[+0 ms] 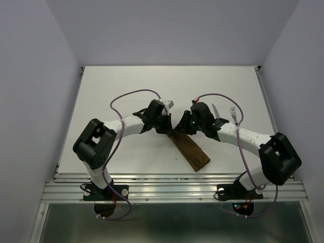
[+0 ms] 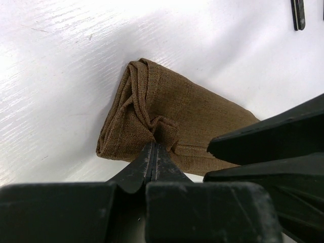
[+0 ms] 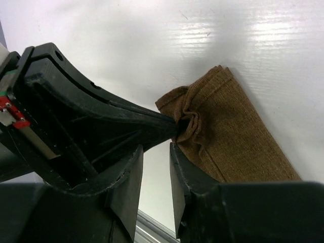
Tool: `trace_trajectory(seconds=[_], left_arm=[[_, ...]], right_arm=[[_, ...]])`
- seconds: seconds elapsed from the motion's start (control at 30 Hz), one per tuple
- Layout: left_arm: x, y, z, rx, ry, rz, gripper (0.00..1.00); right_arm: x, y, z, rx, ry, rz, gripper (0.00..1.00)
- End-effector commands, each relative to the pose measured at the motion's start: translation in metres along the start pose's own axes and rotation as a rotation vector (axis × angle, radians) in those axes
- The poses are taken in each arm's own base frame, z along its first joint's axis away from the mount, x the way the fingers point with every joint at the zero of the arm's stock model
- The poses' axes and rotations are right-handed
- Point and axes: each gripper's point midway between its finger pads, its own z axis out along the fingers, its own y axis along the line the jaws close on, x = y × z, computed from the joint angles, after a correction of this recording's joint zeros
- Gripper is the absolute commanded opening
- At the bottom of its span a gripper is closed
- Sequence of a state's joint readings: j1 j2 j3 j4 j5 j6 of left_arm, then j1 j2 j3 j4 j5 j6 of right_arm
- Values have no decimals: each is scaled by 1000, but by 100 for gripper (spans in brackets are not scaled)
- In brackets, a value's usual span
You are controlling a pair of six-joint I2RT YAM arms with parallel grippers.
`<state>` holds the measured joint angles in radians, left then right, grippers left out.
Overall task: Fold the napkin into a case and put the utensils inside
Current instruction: Stuff the top corner of the smaller-rectangle-folded napkin into the folded napkin.
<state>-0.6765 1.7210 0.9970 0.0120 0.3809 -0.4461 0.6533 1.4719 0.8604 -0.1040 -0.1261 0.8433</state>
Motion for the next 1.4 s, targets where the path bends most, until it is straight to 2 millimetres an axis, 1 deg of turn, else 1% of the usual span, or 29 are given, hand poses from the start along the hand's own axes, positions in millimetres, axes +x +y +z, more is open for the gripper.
trace_trajectory(seconds=[0.0, 0.03, 0.07, 0.13, 0.17, 0.23, 0.43, 0.47, 0.57, 0.73, 0.83, 0.9, 0.93, 1.13, 1.17, 1.23, 1.37], left_arm=[[-18, -12, -4, 29, -45, 43, 0], [-19, -12, -5, 30, -49, 42, 0], [-21, -13, -6, 31, -54, 44, 0], [-21, -14, -7, 32, -57, 46, 0], [-23, -14, -8, 32, -62, 46, 0], [-24, -16, -10, 36, -67, 48, 0], [-25, -17, -10, 40, -66, 47, 0], [-25, -18, -10, 42, -67, 49, 0], [-26, -18, -10, 42, -68, 48, 0], [-27, -18, -10, 44, -67, 50, 0], [-27, -19, -9, 45, -67, 50, 0], [-26, -18, -9, 44, -64, 51, 0], [-26, -18, -9, 44, -64, 51, 0], [-27, -18, -9, 42, -65, 54, 0], [-27, -18, -9, 41, -64, 55, 0], [-28, -17, -9, 39, -65, 53, 0], [-26, -17, -7, 41, -57, 54, 0]], right_arm=[[-5, -5, -7, 28, -58, 16, 33], [-5, -8, -7, 38, -63, 21, 30], [-2, -15, -4, 61, -62, 32, 23], [1, -20, -1, 78, -58, 39, 19], [3, -24, 1, 86, -54, 43, 14], [5, -27, 5, 97, -48, 45, 11], [8, -31, 12, 104, -36, 43, 9], [10, -33, 16, 108, -25, 39, 9], [11, -33, 23, 108, -15, 39, 8], [9, -34, 29, 115, -18, 35, 8], [9, -33, 32, 110, -17, 32, 8], [10, -28, 32, 81, -10, 30, 6], [3, -19, 32, 39, -35, 27, 5], [1, -5, 27, -27, -41, 18, 4], [-4, 2, 23, -56, -61, 16, 5], [-5, 5, 22, -66, -65, 4, 5], [-2, 5, 25, -69, -43, 3, 5]])
